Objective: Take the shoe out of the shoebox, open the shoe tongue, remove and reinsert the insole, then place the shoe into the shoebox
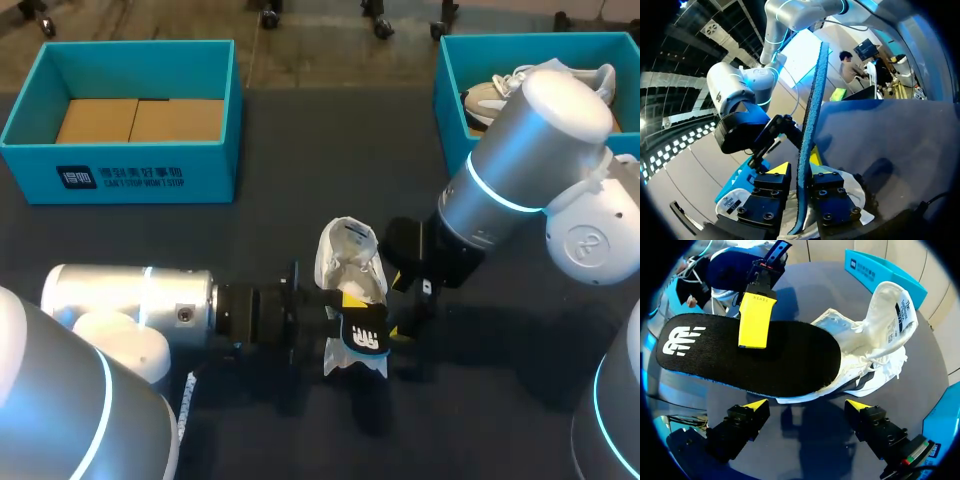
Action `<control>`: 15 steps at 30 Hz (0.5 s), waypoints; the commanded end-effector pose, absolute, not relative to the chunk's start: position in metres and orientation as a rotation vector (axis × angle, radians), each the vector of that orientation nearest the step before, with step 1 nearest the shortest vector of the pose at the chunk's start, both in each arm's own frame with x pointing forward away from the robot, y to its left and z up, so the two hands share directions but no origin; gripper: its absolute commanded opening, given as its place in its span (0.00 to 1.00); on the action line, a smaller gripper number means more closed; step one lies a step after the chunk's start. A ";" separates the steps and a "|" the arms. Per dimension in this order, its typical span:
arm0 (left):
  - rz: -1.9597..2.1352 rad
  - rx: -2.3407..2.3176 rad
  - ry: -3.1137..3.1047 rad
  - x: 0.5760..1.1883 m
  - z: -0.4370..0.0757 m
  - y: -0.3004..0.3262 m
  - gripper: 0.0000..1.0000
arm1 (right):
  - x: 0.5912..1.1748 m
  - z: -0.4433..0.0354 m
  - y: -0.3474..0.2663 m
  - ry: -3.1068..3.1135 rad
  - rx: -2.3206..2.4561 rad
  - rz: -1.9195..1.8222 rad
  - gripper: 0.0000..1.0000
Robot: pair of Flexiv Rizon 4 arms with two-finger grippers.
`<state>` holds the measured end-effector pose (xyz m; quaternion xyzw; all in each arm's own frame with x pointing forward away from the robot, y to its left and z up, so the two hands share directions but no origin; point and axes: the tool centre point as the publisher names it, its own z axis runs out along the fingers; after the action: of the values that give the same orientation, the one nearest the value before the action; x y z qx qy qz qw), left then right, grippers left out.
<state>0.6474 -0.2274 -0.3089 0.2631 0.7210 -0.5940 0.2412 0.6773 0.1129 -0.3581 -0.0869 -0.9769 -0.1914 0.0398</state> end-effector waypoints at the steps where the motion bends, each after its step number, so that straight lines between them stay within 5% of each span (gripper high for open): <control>1: -1.603 0.739 2.002 0.657 -0.309 -0.237 0.17 | 0.677 -0.359 0.113 -2.993 -0.265 -0.588 1.00; 3: -1.593 0.740 2.007 0.659 -0.310 -0.238 0.00 | 0.677 -0.359 0.113 -2.993 -0.265 -0.588 1.00; 15: -1.538 0.736 2.052 0.673 -0.339 -0.228 0.00 | 0.677 -0.359 0.113 -2.993 -0.265 -0.588 1.00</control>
<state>0.6686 -0.2240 -0.3336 0.2687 0.7450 -0.5634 0.2353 0.6773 0.1129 -0.3581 -0.0869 -0.9769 -0.1914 0.0398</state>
